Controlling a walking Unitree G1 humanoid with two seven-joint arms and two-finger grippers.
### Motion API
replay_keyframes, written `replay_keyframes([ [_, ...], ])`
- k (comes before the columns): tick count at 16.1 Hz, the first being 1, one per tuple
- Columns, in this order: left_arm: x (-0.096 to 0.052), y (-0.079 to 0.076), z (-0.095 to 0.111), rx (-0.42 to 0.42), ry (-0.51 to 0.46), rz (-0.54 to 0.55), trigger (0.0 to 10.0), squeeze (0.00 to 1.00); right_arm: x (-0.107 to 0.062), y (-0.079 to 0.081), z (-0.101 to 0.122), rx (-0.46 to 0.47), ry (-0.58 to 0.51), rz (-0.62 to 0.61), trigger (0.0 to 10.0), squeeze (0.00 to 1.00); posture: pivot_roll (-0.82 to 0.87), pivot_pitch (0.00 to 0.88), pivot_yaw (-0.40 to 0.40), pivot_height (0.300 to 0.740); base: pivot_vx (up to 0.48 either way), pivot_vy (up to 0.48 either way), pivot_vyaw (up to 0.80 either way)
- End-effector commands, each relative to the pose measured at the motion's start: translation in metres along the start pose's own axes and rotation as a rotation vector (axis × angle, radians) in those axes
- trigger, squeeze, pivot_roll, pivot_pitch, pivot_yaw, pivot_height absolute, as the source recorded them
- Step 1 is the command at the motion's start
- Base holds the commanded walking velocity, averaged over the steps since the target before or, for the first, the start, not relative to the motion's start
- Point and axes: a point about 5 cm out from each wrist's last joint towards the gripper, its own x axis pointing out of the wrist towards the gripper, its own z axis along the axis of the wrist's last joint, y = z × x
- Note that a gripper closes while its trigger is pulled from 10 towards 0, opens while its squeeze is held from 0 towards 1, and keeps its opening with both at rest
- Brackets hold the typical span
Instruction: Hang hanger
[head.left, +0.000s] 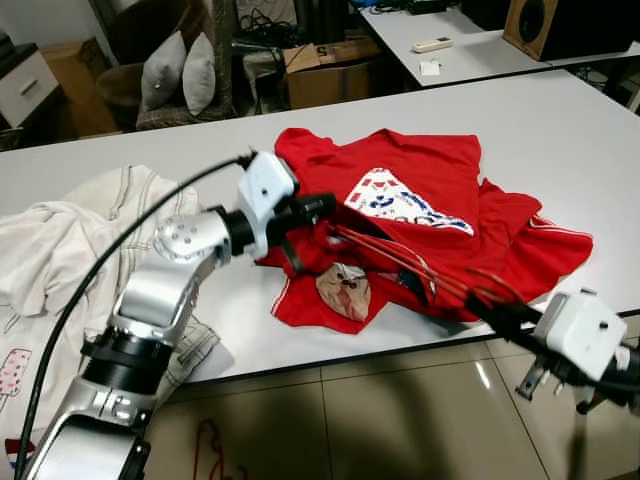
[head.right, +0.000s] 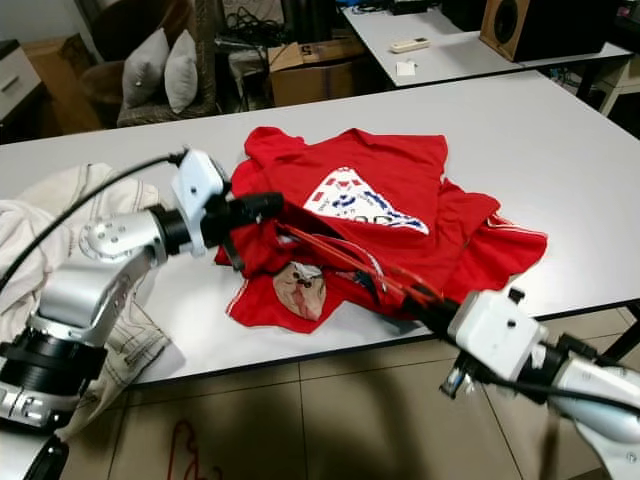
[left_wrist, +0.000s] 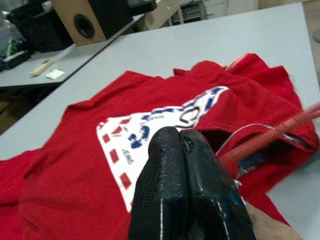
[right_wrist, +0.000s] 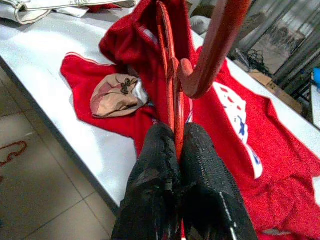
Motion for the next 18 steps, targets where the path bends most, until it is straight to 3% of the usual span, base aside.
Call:
replay_keyframes([
  [1, -0.003, 0.002, 0.0, 0.022, 0.016, -0.001, 0.0, 0.0, 0.0, 0.0, 0.002, -0.02, 0.008, 0.024, 10.0, 0.0, -0.03, 0.0, 0.12, 0.74, 0.0, 0.0, 0.0],
  [5, 0.001, -0.003, 0.004, 0.028, 0.0, -0.037, 0.0, 0.0, 0.007, 0.002, 0.001, -0.064, 0.027, 0.101, 10.0, 0.0, -0.04, 0.0, 0.128, 0.74, 0.0, 0.0, 0.0],
  [8, 0.012, -0.01, 0.01, 0.038, -0.019, -0.092, 0.0, 0.0, 0.024, -0.007, -0.002, -0.166, 0.06, 0.137, 10.0, 0.0, -0.03, 0.0, 0.125, 0.74, 0.0, 0.0, 0.0],
  [11, 0.019, -0.02, 0.013, 0.051, -0.006, -0.172, 0.0, 0.0, 0.043, -0.027, -0.007, -0.372, 0.13, 0.035, 10.0, 0.0, -0.02, 0.0, 0.125, 0.74, 0.0, 0.0, 0.0],
  [16, 0.022, -0.016, 0.017, 0.046, -0.011, -0.154, 0.0, 0.0, 0.058, -0.039, 0.01, -0.426, 0.023, -0.121, 10.0, 0.0, -0.01, 0.0, 0.131, 0.74, 0.0, 0.0, 0.0],
  [18, 0.027, -0.013, 0.017, 0.044, -0.017, -0.114, 0.0, 0.0, 0.066, -0.023, 0.016, -0.405, -0.06, -0.029, 10.0, 0.0, 0.0, 0.0, 0.134, 0.74, 0.0, 0.0, 0.0],
])
